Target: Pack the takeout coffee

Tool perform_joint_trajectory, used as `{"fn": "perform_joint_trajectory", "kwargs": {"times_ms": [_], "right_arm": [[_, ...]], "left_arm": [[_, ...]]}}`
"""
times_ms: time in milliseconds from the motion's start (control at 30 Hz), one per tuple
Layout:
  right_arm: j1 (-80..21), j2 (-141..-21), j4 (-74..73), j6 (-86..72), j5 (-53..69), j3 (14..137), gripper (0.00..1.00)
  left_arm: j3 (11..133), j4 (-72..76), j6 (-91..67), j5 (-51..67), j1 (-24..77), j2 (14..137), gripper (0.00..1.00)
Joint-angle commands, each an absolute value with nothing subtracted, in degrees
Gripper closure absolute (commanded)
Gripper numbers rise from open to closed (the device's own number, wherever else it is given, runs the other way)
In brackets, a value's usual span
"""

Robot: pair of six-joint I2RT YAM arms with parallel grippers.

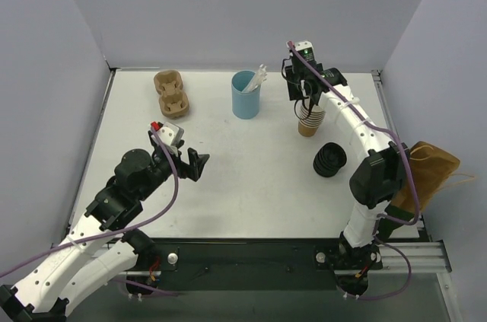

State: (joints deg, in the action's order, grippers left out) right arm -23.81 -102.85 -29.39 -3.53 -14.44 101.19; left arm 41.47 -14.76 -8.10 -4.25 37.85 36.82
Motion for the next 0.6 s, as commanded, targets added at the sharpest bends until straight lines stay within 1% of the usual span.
{"fn": "perform_joint_trajectory", "kwargs": {"times_ms": [0, 100, 200, 567], "right_arm": [[-21.8, -104.4, -32.6, -1.9, -12.0, 105.3, 0.64], [-20.6, -104.2, -33.0, -2.4, -9.0, 104.7, 0.68], [-20.3, -104.3, -33.0, -2.4, -9.0, 104.2, 0.71], [-18.8, -105.1, -33.0, -3.6, -7.8, 102.4, 0.76]], "left_arm": [[41.9, -12.6, -6.9, -4.6, 38.2, 36.2, 0.03], [41.6, -12.2, -6.8, -4.4, 38.1, 36.0, 0.03], [41.6, -12.1, -6.8, -3.8, 38.2, 36.6, 0.03], [42.0, -12.7, -7.1, -3.1, 38.2, 37.8, 0.03]]}}
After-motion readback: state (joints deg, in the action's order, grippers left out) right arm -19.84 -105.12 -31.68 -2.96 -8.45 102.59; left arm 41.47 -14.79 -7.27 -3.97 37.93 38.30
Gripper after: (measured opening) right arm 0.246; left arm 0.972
